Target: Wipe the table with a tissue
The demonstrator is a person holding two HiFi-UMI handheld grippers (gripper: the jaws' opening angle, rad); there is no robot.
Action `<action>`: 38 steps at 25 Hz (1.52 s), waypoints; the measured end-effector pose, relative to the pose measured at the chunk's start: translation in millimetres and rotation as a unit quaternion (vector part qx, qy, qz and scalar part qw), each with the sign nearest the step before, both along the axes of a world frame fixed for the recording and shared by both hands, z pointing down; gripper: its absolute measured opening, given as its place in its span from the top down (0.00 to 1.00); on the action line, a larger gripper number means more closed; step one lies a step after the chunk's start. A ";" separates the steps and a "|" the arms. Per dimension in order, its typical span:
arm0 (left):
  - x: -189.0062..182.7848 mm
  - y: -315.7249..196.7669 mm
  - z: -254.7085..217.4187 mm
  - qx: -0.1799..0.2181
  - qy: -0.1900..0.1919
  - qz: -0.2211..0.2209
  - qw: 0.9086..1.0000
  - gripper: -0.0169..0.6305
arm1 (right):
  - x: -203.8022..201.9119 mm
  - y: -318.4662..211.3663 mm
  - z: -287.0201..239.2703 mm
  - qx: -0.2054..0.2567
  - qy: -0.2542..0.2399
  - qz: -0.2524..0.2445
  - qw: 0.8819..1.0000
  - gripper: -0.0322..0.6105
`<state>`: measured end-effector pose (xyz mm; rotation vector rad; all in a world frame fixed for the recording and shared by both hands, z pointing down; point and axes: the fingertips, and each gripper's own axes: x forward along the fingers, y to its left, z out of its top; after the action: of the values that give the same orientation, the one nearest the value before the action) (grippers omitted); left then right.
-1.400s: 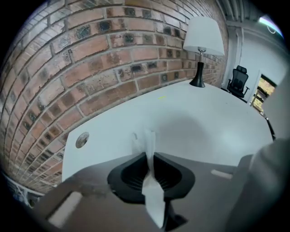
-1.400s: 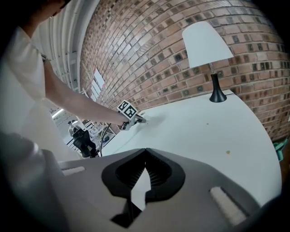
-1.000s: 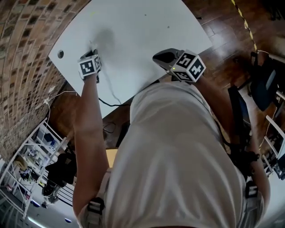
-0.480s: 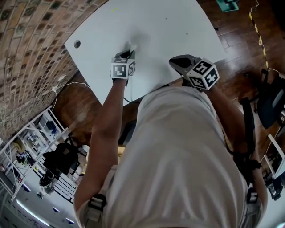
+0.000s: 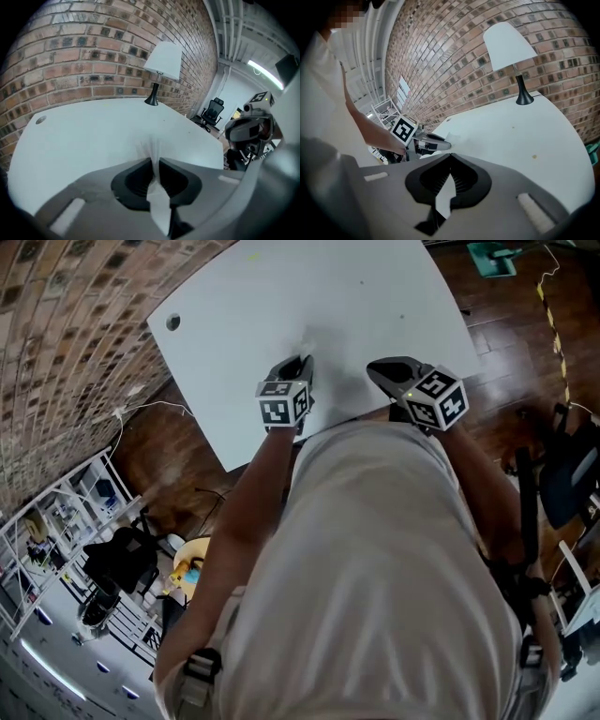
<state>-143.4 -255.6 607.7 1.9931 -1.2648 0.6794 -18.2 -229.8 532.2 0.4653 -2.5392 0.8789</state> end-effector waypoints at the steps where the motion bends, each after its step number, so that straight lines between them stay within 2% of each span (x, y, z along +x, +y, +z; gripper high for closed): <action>1: 0.6 1.3 0.0 -0.002 0.005 -0.003 1.000 0.91 | 0.8 -1.3 -0.2 0.000 -0.002 0.001 1.000 0.94; 4: 4.7 2.0 -1.0 -0.008 0.020 -0.015 1.000 0.91 | 6.4 -4.1 -1.1 -0.002 -0.009 0.003 1.000 0.94; 7: 16.7 -6.1 -2.7 -0.008 0.016 -0.017 1.000 0.91 | 23.6 -9.6 -1.8 -0.002 -0.012 0.003 1.000 0.94; 19: 67.9 -97.0 -16.4 0.015 -0.018 0.024 0.999 0.90 | 84.1 -37.7 0.5 -0.005 -0.017 0.036 0.999 0.94; 24: 94.4 -137.2 -14.7 0.021 -0.013 0.040 0.999 0.90 | 122.1 -53.8 5.5 -0.004 -0.006 0.064 0.998 0.94; 30: 114.0 -171.0 -2.5 0.013 -0.052 0.067 0.996 0.90 | 159.1 -58.7 6.4 -0.015 -0.006 0.090 0.996 0.94; 35: 106.3 -197.9 6.9 -0.009 -0.095 0.018 0.995 0.90 | 189.4 -57.7 11.7 -0.021 -0.008 0.103 0.994 0.94; 38: 108.2 -200.2 14.5 -0.024 -0.115 0.029 0.993 0.90 | 203.7 -55.1 14.8 -0.027 -0.009 0.113 0.993 0.94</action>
<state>-35.2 -455.7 622.2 1.9611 -1.3131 0.9820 185.5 -284.9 547.0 0.7415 -2.5051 1.0327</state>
